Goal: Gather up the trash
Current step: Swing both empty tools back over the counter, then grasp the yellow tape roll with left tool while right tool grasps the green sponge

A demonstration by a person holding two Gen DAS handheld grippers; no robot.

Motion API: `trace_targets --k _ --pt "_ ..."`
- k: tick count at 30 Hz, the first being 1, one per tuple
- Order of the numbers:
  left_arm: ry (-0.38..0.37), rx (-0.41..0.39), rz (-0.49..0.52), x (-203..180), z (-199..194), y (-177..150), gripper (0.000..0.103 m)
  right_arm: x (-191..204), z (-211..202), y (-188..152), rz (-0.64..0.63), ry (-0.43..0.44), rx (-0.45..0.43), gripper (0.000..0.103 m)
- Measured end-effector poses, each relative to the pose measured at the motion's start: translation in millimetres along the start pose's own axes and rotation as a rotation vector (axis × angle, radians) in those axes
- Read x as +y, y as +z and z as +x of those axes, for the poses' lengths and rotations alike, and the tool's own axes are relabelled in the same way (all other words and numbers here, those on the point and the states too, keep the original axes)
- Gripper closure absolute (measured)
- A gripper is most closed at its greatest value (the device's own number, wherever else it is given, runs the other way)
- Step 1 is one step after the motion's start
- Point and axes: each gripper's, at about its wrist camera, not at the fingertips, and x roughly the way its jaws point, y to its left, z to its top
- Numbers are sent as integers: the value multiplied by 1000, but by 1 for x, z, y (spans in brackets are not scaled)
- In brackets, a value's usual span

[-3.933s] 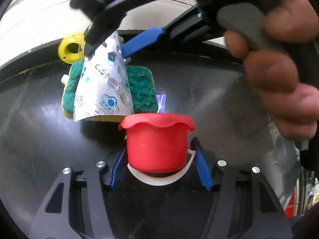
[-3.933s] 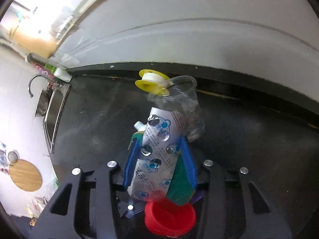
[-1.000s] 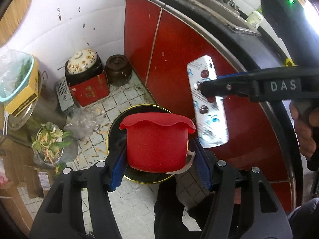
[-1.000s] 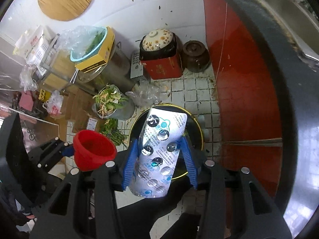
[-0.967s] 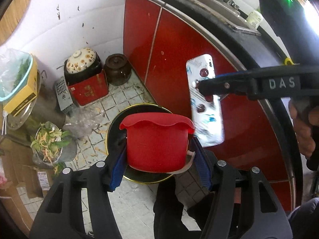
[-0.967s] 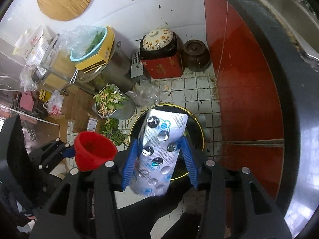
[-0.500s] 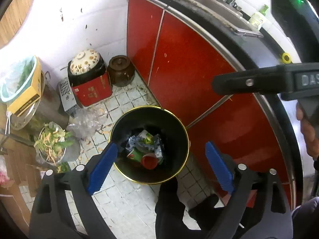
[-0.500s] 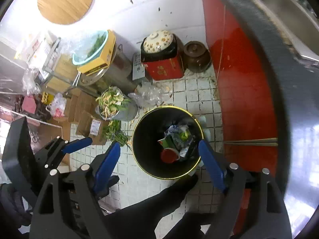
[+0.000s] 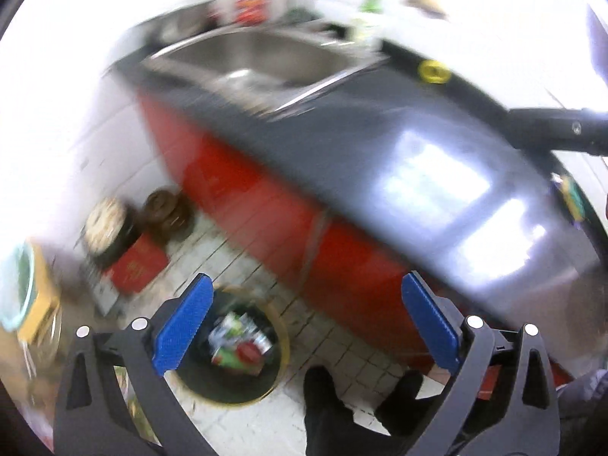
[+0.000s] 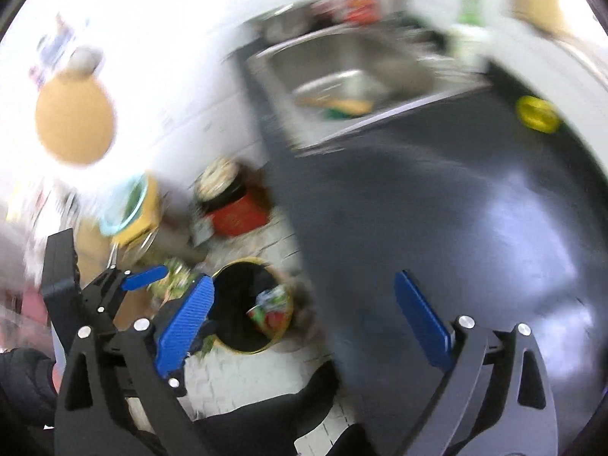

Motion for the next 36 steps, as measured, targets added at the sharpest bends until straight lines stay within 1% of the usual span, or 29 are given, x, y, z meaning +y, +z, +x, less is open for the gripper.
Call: trace_targets --k 2,4,5,6,7,8,9,12,14,16,20,24,26,31,35,36 --pt "-41 -15 67 -35 0 17 7 -33 -30 -14 63 -71 -42 10" --pt "-106 -30 150 -79 0 35 7 -74 -65 -34 145 -158 -90 10" --pt "-141 -39 204 -108 -1 44 7 -91 -80 -44 180 -198 -108 10" --pt "-166 -46 239 -128 -2 48 7 -113 -99 -58 226 -253 -127 10" --pt "-196 -50 280 -151 -2 53 7 -131 -115 -70 268 -294 -142 10" --pt "-220 -53 321 -175 -3 57 7 -143 -125 -81 296 -318 -153 10" --pt "-239 -56 354 -197 -3 60 7 -164 -144 -97 347 -364 -172 10" --pt "-309 -54 422 -251 -6 64 7 -200 -179 -133 435 -427 -204 10" --pt "-343 -49 449 -280 -7 64 7 -222 -201 -156 489 -463 -225 10" --pt "-367 -42 480 -307 -6 64 7 -235 -215 -175 526 -483 -235 10" --pt "-376 -29 515 -335 -4 57 7 -248 -226 -196 561 -499 -239 10" --pt "-360 -19 511 -339 6 65 7 -260 -229 -203 570 -490 -234 10" --pt "-345 -10 494 -337 11 69 7 -266 -226 -203 563 -486 -226 10" --pt "-301 1 457 -325 24 82 7 -279 -213 -190 557 -470 -208 10" --pt "-259 -6 436 -315 40 101 7 -295 -202 -182 556 -468 -197 10" --pt "-238 -13 431 -311 48 110 7 -301 -198 -179 556 -470 -189 10"
